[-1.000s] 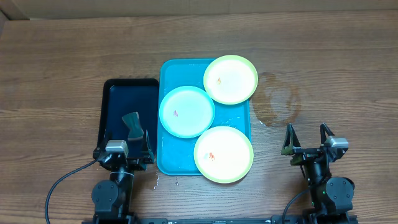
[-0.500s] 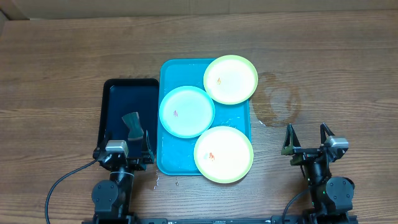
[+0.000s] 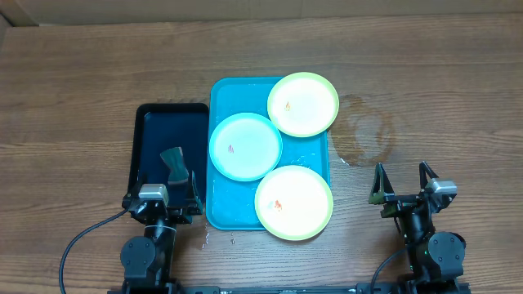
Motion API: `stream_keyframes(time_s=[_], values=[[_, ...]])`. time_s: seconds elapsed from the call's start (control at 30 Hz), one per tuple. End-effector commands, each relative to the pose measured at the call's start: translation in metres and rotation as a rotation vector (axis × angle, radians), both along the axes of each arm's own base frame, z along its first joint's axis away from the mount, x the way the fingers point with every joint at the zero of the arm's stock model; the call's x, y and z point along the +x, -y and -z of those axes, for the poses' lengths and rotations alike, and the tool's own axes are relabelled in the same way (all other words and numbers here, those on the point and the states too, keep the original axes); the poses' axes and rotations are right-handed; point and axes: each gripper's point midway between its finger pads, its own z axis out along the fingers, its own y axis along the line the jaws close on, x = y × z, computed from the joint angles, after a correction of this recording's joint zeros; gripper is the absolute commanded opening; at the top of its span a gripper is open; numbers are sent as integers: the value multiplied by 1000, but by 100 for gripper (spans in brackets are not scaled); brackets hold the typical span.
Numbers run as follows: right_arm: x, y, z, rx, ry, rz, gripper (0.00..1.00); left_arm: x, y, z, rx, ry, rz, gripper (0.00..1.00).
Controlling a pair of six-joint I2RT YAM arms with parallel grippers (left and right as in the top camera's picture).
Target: Clean dirty plates on tray and stack at the side
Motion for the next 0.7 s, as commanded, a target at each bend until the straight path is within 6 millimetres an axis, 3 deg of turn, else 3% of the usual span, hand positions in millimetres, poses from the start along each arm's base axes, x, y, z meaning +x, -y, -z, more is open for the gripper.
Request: stream_keyframes(time_s=[0.0,0.3,0.53,0.67], values=[[0,-2,2,3,1,-11,100,0,-1,0,26,7,-1,100],[0,-3,2,3,1,-19,100,0,-1,-1,26,11,-1,100],[-1,-6,2,3,1,-31,100,-2,-10,-34,27,104,-56,100],[-1,-6,2,3,1,-31,100,-3,-10,-38,27,112,-54,100]])
